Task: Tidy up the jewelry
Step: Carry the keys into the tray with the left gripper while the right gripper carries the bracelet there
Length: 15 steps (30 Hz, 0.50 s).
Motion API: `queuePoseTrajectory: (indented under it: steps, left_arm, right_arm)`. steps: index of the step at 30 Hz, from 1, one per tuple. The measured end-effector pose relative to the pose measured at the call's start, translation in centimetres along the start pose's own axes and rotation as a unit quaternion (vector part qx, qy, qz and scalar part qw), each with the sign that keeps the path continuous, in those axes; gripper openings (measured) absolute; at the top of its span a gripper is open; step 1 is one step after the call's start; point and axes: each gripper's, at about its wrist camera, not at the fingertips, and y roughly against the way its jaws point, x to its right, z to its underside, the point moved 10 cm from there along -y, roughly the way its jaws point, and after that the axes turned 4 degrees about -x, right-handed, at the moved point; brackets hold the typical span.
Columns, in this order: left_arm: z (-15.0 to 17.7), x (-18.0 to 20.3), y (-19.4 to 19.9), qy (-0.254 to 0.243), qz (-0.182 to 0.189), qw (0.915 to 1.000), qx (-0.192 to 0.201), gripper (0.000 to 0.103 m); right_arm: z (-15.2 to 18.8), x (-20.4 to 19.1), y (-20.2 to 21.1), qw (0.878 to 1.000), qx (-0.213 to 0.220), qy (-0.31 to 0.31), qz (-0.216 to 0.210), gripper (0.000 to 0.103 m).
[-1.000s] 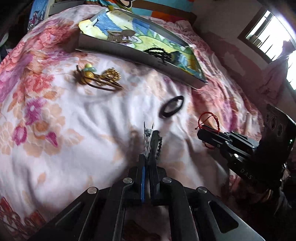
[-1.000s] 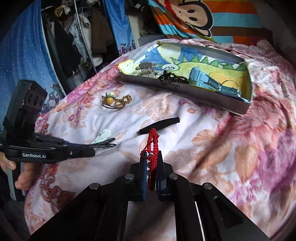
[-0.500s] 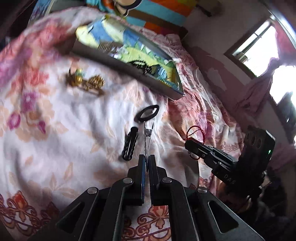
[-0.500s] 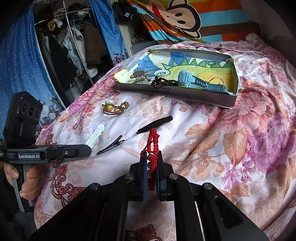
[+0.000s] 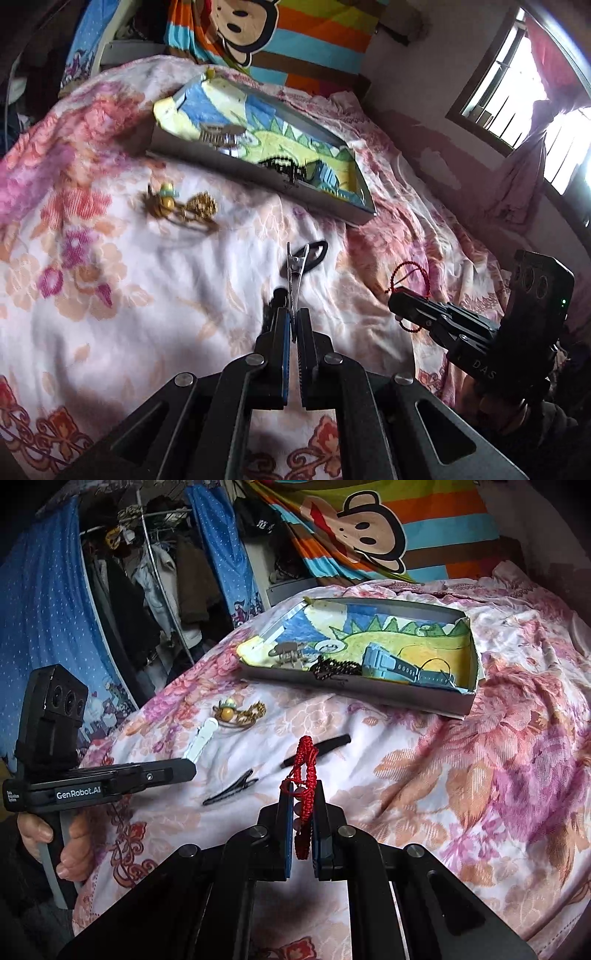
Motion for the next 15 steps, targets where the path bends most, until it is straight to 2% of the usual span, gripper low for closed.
queuePoseTrajectory:
  steps: [5,9,12,15]
  left_arm:
    - [-3.1,0.4,-0.1,-0.009,-0.013,0.9996,0.022,0.004]
    - [-7.3,0.7,-0.7,0.0,-0.018,0.9986,0.049,0.004]
    - [-10.9,1.1,-1.8,-0.006,-0.033,0.9973,0.065,0.004]
    - [-13.5,1.4,-3.7,-0.013,-0.043,0.9971,0.061,0.004]
  right_arm:
    - [-2.7,1.5,-0.4,0.999,0.022,0.018,0.027,0.008]
    - [-6.3,3.5,-0.9,0.997,0.048,0.03,0.052,0.008]
    - [-8.8,5.8,-1.4,0.996,0.071,0.007,0.058,0.008]
    - [-10.5,8.0,-2.1,0.994,0.098,-0.031,0.048,0.008]
